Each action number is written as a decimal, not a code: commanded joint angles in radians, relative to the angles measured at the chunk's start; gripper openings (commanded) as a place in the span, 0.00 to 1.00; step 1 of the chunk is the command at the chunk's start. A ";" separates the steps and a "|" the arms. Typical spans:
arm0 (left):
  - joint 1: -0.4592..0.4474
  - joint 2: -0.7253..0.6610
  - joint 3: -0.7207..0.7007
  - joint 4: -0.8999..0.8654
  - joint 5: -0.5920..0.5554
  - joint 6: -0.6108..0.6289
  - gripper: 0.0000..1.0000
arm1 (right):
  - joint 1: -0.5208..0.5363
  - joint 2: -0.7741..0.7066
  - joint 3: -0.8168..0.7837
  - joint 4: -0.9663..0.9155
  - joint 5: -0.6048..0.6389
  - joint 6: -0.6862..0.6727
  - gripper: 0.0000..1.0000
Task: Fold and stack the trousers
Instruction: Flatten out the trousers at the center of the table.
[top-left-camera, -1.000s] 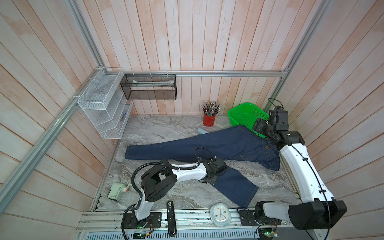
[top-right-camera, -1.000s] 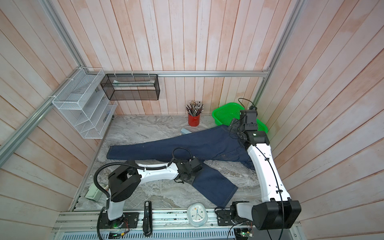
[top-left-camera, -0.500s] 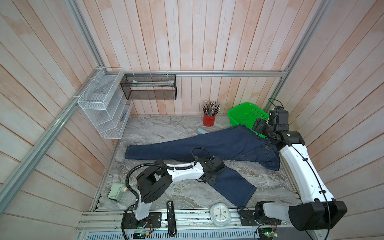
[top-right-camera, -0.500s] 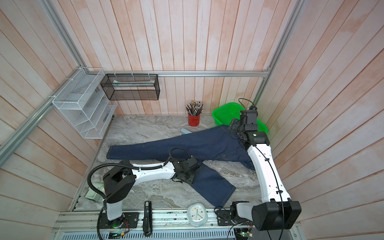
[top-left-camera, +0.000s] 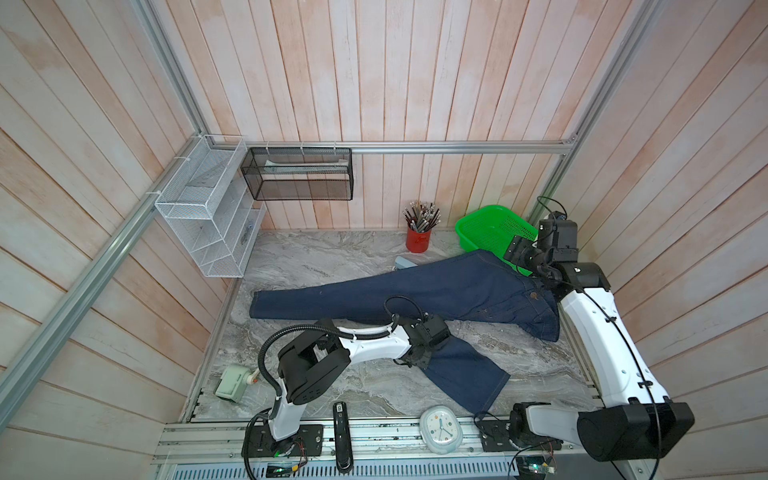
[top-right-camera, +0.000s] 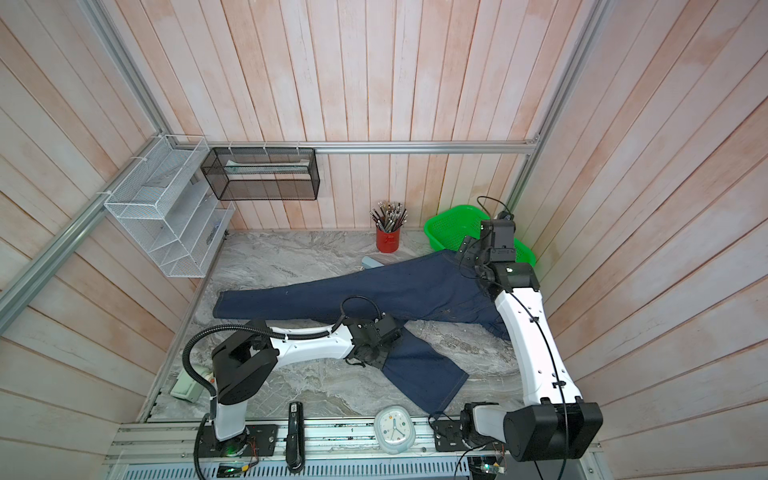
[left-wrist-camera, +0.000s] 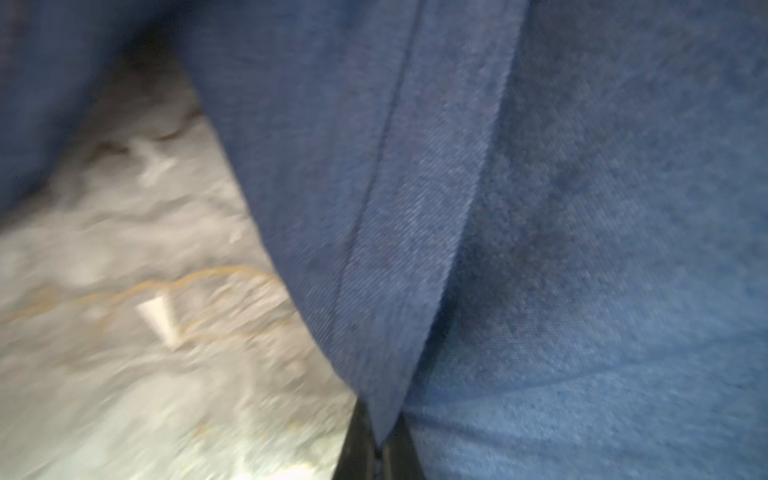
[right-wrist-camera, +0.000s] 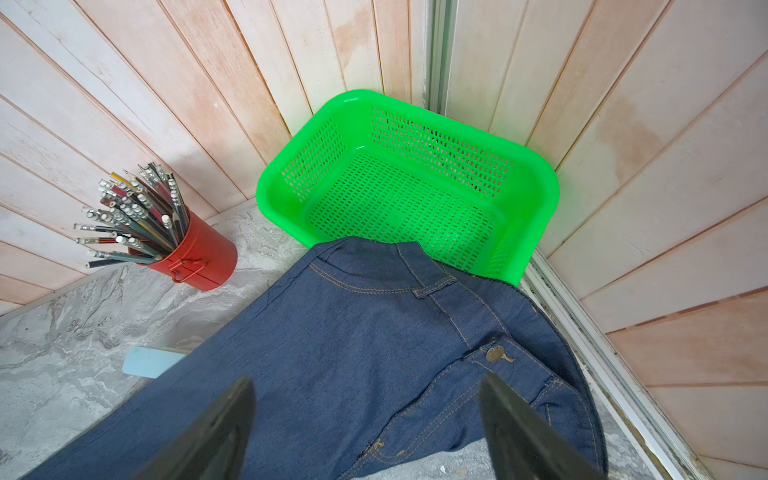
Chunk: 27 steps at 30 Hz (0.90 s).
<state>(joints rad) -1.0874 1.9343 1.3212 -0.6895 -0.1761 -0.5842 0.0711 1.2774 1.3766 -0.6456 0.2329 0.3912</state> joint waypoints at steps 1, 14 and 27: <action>0.013 -0.195 0.009 -0.124 -0.147 0.083 0.00 | -0.004 0.008 0.004 0.016 -0.013 -0.011 0.86; 0.122 -0.593 0.183 -0.342 -0.082 0.387 0.00 | -0.005 0.016 -0.071 0.035 -0.017 -0.007 0.86; 0.362 -0.681 0.175 -0.412 -0.187 0.545 0.00 | -0.008 0.020 -0.061 0.010 0.002 -0.022 0.86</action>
<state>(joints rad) -0.7414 1.2602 1.5372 -1.0828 -0.3214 -0.1169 0.0696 1.2907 1.3056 -0.6224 0.2222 0.3882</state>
